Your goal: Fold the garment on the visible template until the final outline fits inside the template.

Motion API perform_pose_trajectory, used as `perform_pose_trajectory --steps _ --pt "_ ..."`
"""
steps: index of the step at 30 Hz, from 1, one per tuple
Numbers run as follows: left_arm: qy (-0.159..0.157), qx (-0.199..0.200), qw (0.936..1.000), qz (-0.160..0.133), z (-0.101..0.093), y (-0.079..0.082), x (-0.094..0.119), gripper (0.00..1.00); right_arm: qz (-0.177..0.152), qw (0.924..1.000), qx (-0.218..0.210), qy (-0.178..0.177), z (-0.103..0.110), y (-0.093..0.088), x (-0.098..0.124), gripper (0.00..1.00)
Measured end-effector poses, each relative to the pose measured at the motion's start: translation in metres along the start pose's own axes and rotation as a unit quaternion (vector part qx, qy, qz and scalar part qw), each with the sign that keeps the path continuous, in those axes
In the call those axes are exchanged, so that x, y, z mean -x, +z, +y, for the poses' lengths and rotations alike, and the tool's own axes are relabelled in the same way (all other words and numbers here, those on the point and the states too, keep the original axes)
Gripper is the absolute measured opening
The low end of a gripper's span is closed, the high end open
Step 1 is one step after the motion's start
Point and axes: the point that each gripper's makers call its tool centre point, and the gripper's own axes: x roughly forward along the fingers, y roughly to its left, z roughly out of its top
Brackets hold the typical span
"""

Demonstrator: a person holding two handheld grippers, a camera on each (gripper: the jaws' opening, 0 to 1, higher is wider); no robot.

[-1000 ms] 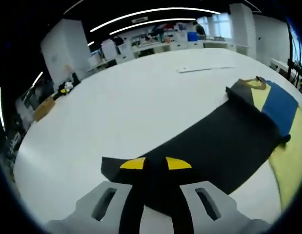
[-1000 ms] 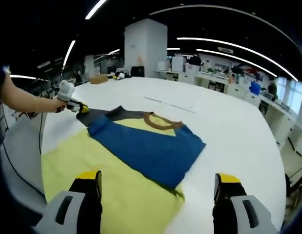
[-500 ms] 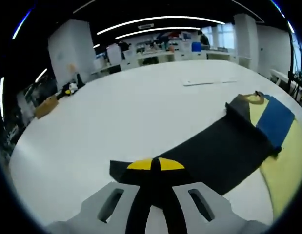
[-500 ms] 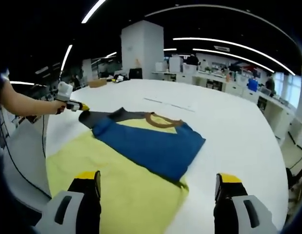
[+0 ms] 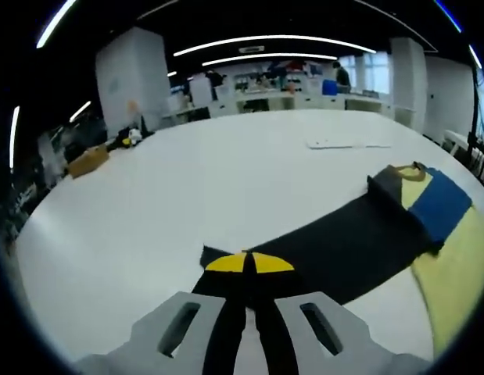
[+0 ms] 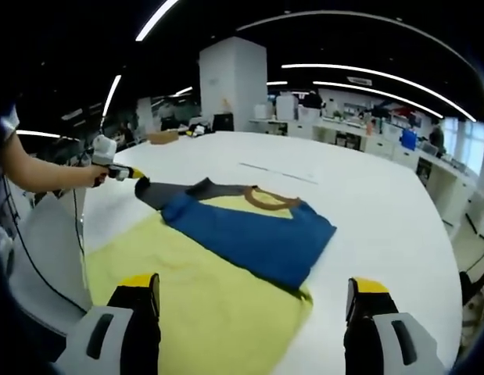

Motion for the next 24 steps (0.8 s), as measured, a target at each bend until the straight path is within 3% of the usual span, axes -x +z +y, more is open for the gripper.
perform_pose_trajectory --steps 8,17,24 --pt "0.028 0.035 0.9990 -0.002 0.024 -0.015 0.023 0.00 0.002 1.0000 0.004 0.002 0.003 -0.001 0.004 0.99" --pt "0.061 0.065 0.9960 0.008 0.044 -0.036 0.032 0.00 0.007 1.0000 0.003 0.003 0.005 -0.003 0.005 0.99" --pt "0.066 0.054 0.9960 0.026 0.052 -0.045 0.029 0.00 0.012 0.9999 0.001 0.002 0.007 -0.006 0.006 0.99"
